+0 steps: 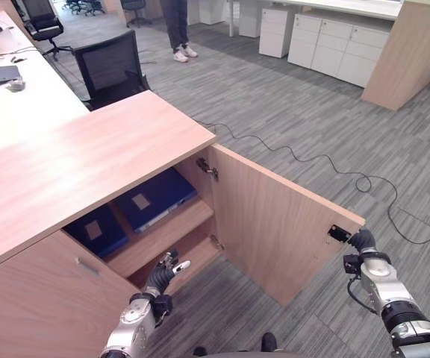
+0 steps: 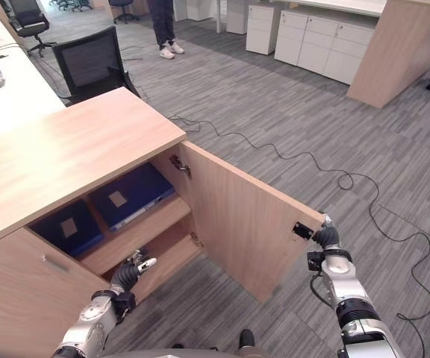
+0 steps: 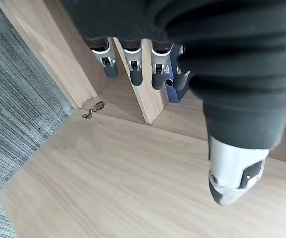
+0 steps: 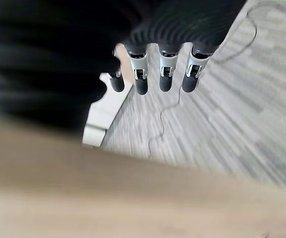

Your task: Put the empty folder in the office cabinet

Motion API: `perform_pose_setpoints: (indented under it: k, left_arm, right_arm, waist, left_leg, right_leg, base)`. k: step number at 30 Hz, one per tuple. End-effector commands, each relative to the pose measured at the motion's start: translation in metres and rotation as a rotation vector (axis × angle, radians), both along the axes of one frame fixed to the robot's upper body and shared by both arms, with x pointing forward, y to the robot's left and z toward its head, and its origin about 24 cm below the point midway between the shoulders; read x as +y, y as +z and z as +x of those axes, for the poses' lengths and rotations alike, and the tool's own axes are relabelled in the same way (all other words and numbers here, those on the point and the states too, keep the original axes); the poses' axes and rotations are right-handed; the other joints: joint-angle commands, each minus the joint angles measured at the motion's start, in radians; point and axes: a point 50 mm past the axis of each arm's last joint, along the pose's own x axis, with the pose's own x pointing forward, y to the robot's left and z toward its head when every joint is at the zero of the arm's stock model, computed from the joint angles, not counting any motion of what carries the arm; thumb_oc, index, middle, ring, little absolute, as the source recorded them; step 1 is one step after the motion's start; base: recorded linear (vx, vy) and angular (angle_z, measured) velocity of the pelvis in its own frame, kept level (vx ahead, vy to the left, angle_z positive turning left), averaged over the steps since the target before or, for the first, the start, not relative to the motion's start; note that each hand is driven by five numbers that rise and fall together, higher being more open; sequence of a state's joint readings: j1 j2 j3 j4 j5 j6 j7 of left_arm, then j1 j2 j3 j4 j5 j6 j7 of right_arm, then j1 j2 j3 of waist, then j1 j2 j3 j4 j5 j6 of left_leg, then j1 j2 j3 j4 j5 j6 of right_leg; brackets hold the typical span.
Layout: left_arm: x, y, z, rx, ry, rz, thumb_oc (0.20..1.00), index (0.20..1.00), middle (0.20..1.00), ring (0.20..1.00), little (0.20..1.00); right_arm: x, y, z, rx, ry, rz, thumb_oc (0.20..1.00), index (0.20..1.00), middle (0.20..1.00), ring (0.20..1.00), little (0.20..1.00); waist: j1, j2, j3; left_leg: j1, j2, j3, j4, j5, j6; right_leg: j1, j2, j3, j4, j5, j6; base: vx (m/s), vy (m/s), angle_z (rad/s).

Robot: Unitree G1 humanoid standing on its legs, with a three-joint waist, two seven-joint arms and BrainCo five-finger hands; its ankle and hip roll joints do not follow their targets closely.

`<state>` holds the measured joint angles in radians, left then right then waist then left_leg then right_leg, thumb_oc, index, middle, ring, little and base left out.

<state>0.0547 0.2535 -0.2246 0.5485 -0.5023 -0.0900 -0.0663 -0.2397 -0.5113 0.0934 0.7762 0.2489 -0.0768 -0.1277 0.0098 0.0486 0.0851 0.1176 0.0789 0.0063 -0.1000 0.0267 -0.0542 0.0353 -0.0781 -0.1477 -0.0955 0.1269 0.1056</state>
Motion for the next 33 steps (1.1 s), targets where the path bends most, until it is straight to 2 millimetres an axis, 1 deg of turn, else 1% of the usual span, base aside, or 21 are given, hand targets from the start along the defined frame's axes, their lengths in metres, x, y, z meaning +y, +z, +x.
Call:
perform_pose_setpoints:
  k: [1, 2, 3, 6, 7, 8, 9, 12, 14, 15, 16, 21, 23, 24, 25, 28, 29, 30, 31, 32, 33]
  left_arm:
    - [0.005, 0.016, 0.02, -0.094, 0.0, 0.025, 1.0, 1.0, 1.0, 1.0, 1.0]
    - [0.004, 0.016, 0.02, -0.095, 0.0, 0.022, 1.0, 1.0, 1.0, 1.0, 1.0]
    - [0.004, 0.016, 0.02, -0.095, 0.0, 0.022, 1.0, 1.0, 1.0, 1.0, 1.0]
    - [0.003, 0.015, 0.019, -0.092, 0.006, 0.02, 1.0, 1.0, 1.0, 1.0, 1.0]
    - [0.002, 0.016, 0.02, -0.097, 0.009, 0.017, 1.0, 1.0, 1.0, 1.0, 1.0]
    - [0.002, 0.016, 0.021, -0.098, 0.008, 0.016, 1.0, 1.0, 1.0, 1.0, 1.0]
    - [0.001, 0.017, 0.022, -0.104, 0.012, 0.016, 1.0, 1.0, 1.0, 1.0, 1.0]
    - [0.001, 0.018, 0.024, -0.108, 0.015, 0.017, 1.0, 1.0, 1.0, 1.0, 1.0]
    - [0.002, 0.019, 0.026, -0.113, 0.023, 0.021, 1.0, 1.0, 1.0, 1.0, 1.0]
    - [0.003, 0.02, 0.027, -0.118, 0.03, 0.025, 1.0, 1.0, 1.0, 1.0, 1.0]
    - [0.003, 0.02, 0.027, -0.118, 0.03, 0.025, 1.0, 1.0, 1.0, 1.0, 1.0]
    - [0.007, 0.022, 0.029, -0.133, 0.048, 0.027, 1.0, 1.0, 1.0, 1.0, 1.0]
    - [0.01, 0.021, 0.027, -0.128, 0.059, 0.031, 1.0, 1.0, 1.0, 1.0, 1.0]
    - [0.014, 0.018, 0.022, -0.115, 0.079, 0.03, 1.0, 1.0, 1.0, 1.0, 1.0]
    - [0.014, 0.018, 0.021, -0.115, 0.079, 0.03, 1.0, 1.0, 1.0, 1.0, 1.0]
    - [0.02, 0.016, 0.017, -0.101, 0.104, 0.033, 1.0, 1.0, 1.0, 1.0, 1.0]
    - [0.022, 0.017, 0.018, -0.106, 0.113, 0.033, 1.0, 1.0, 1.0, 1.0, 1.0]
    - [0.021, 0.017, 0.019, -0.108, 0.121, 0.028, 1.0, 1.0, 1.0, 1.0, 1.0]
    - [0.02, 0.017, 0.02, -0.112, 0.123, 0.021, 1.0, 1.0, 1.0, 1.0, 1.0]
    - [0.019, 0.017, 0.02, -0.113, 0.122, 0.02, 1.0, 1.0, 1.0, 1.0, 1.0]
    - [0.018, 0.018, 0.022, -0.118, 0.124, 0.012, 1.0, 1.0, 1.0, 1.0, 1.0]
  right_arm:
    - [0.032, 0.015, 0.025, -0.096, 0.126, 0.018, 1.0, 1.0, 1.0, 1.0, 1.0]
    - [0.036, 0.015, 0.027, -0.101, 0.138, 0.026, 1.0, 1.0, 1.0, 1.0, 1.0]
    - [0.036, 0.015, 0.027, -0.101, 0.138, 0.027, 1.0, 1.0, 1.0, 1.0, 1.0]
    - [0.057, 0.013, 0.03, -0.115, 0.19, 0.07, 1.0, 1.0, 1.0, 1.0, 1.0]
    - [0.067, 0.012, 0.03, -0.117, 0.219, 0.083, 1.0, 1.0, 1.0, 1.0, 1.0]
    - [0.07, 0.01, 0.03, -0.113, 0.229, 0.088, 1.0, 1.0, 1.0, 1.0, 1.0]
    - [0.079, 0.009, 0.028, -0.114, 0.258, 0.099, 1.0, 1.0, 1.0, 1.0, 1.0]
    - [0.085, 0.006, 0.024, -0.107, 0.282, 0.108, 1.0, 1.0, 1.0, 1.0, 1.0]
    - [0.09, 0.002, 0.018, -0.1, 0.311, 0.115, 1.0, 1.0, 1.0, 1.0, 1.0]
    - [0.094, 0.001, 0.013, -0.1, 0.34, 0.118, 1.0, 1.0, 1.0, 1.0, 1.0]
    - [0.094, 0.001, 0.012, -0.1, 0.34, 0.118, 1.0, 1.0, 1.0, 1.0, 1.0]
    - [0.099, -0.006, -0.013, -0.067, 0.442, 0.108, 1.0, 1.0, 1.0, 1.0, 1.0]
    - [0.102, -0.008, -0.02, -0.051, 0.477, 0.1, 1.0, 1.0, 1.0, 1.0, 1.0]
    - [0.107, -0.012, -0.026, -0.04, 0.499, 0.124, 1.0, 1.0, 1.0, 1.0, 1.0]
    - [0.107, -0.012, -0.027, -0.039, 0.5, 0.125, 1.0, 1.0, 1.0, 1.0, 1.0]
    - [0.116, -0.017, -0.031, -0.022, 0.532, 0.158, 1.0, 1.0, 1.0, 1.0, 1.0]
    - [0.119, -0.017, -0.032, -0.02, 0.548, 0.165, 1.0, 1.0, 1.0, 1.0, 1.0]
    - [0.119, -0.018, -0.034, -0.014, 0.555, 0.17, 1.0, 1.0, 1.0, 1.0, 1.0]
    - [0.118, -0.017, -0.034, -0.018, 0.557, 0.168, 1.0, 1.0, 1.0, 1.0, 1.0]
    - [0.118, -0.017, -0.033, -0.019, 0.557, 0.168, 1.0, 1.0, 1.0, 1.0, 1.0]
    - [0.117, -0.018, -0.033, -0.008, 0.568, 0.153, 1.0, 1.0, 1.0, 1.0, 1.0]
  waist:
    - [0.026, -0.053, 0.003]
    - [0.027, -0.054, 0.004]
    - [0.026, -0.054, 0.003]
    - [0.032, -0.054, 0.001]
    - [0.036, -0.054, 0.005]
    - [0.038, -0.053, 0.006]
    - [0.041, -0.053, 0.01]
    - [0.043, -0.051, 0.015]
    - [0.046, -0.052, 0.017]
    - [0.046, -0.053, 0.018]
    - [0.045, -0.053, 0.018]
    - [0.045, -0.055, 0.029]
    - [0.046, -0.054, 0.031]
    - [0.054, -0.054, 0.037]
    - [0.052, -0.054, 0.036]
    - [0.061, -0.049, 0.055]
    - [0.071, -0.049, 0.067]
    - [0.079, -0.05, 0.086]
    - [0.078, -0.053, 0.1]
    - [0.076, -0.053, 0.098]
    - [0.061, -0.059, 0.104]
  left_leg:
    - [0.015, -0.016, 0.045, 0.013, -0.031, -0.051]
    - [0.008, -0.018, 0.039, 0.013, -0.028, -0.051]
    - [0.007, -0.018, 0.038, 0.013, -0.028, -0.051]
    - [-0.003, -0.02, 0.031, 0.013, -0.026, -0.054]
    - [-0.007, -0.022, 0.022, 0.013, -0.023, -0.057]
    - [-0.008, -0.023, 0.017, 0.013, -0.022, -0.058]
    - [-0.012, -0.023, 0.005, 0.013, -0.02, -0.063]
    - [-0.018, -0.024, -0.01, 0.013, -0.018, -0.067]
    - [-0.025, -0.023, -0.025, 0.013, -0.014, -0.072]
    - [-0.03, -0.022, -0.038, 0.013, -0.01, -0.075]
    - [-0.03, -0.022, -0.038, 0.013, -0.01, -0.075]
    - [-0.047, -0.014, -0.072, 0.013, 0.003, -0.091]
    - [-0.055, -0.008, -0.084, 0.013, 0.009, -0.098]
    - [-0.063, -0.003, -0.094, 0.013, 0.017, -0.105]
    - [-0.063, -0.003, -0.095, 0.013, 0.017, -0.106]
    - [-0.093, 0.001, -0.121, 0.013, 0.042, -0.114]
    - [-0.112, -0.001, -0.135, 0.014, 0.052, -0.118]
    - [-0.153, -0.005, -0.146, 0.037, 0.064, -0.125]
    - [-0.178, 0.0, -0.115, 0.071, 0.059, -0.129]
    - [-0.185, -0.002, -0.116, 0.074, 0.062, -0.127]
    - [-0.207, 0.044, 0.052, 0.139, 0.051, -0.111]
  right_leg:
    - [0.081, -0.045, -0.047, 0.019, -0.108, 0.096]
    - [0.079, -0.046, -0.048, 0.018, -0.107, 0.095]
    - [0.078, -0.046, -0.049, 0.018, -0.107, 0.095]
    - [0.076, -0.048, -0.051, 0.02, -0.109, 0.095]
    - [0.078, -0.046, -0.055, 0.021, -0.111, 0.092]
    - [0.08, -0.046, -0.059, 0.022, -0.111, 0.091]
    - [0.082, -0.046, -0.07, 0.022, -0.114, 0.089]
    - [0.082, -0.046, -0.08, 0.024, -0.116, 0.087]
    - [0.085, -0.046, -0.093, 0.026, -0.12, 0.084]
    - [0.087, -0.046, -0.11, 0.03, -0.123, 0.081]
    - [0.087, -0.046, -0.11, 0.03, -0.123, 0.081]
    - [0.089, -0.045, -0.148, 0.045, -0.137, 0.074]
    - [0.088, -0.043, -0.167, 0.048, -0.143, 0.07]
    - [0.089, -0.039, -0.185, 0.048, -0.146, 0.067]
    - [0.089, -0.039, -0.186, 0.048, -0.147, 0.067]
    - [0.071, -0.032, -0.203, 0.061, -0.156, 0.062]
    - [0.064, -0.032, -0.207, 0.063, -0.158, 0.059]
    - [0.06, -0.043, -0.225, 0.063, -0.162, 0.06]
    - [0.061, -0.055, -0.242, 0.066, -0.165, 0.061]
    - [0.057, -0.057, -0.244, 0.066, -0.162, 0.062]
    - [0.05, -0.086, -0.288, 0.078, -0.158, 0.066]
  base:
    - [-0.05, -0.021, 0.11]
    - [-0.05, -0.02, 0.1]
    - [-0.02, -0.02, 0.09]
    - [0.0, -0.012, 0.05]
    - [0.0, 0.0, 0.0]
    - [-0.01, -0.035, 0.13]
    - [-0.01, -0.023, 0.21]
    - [-0.01, -0.029, 0.21]
    - [0.0, -0.052, 0.24]
    - [0.01, -0.045, 0.32]
    - [0.01, -0.047, 0.34]
    - [-0.01, -0.06, 0.27]
    - [-0.02, -0.084, 0.35]
    - [-0.02, -0.08, 0.31]
    - [-0.02, -0.071, 0.28]
    - [-0.06, -0.055, 0.21]
    - [-0.15, -0.032, 0.27]
    - [-0.16, 0.0, 0.39]
    - [-0.12, 0.04, 0.54]
    - [-0.17, 0.095, 0.92]
    - [-0.16, 0.111, 1.22]
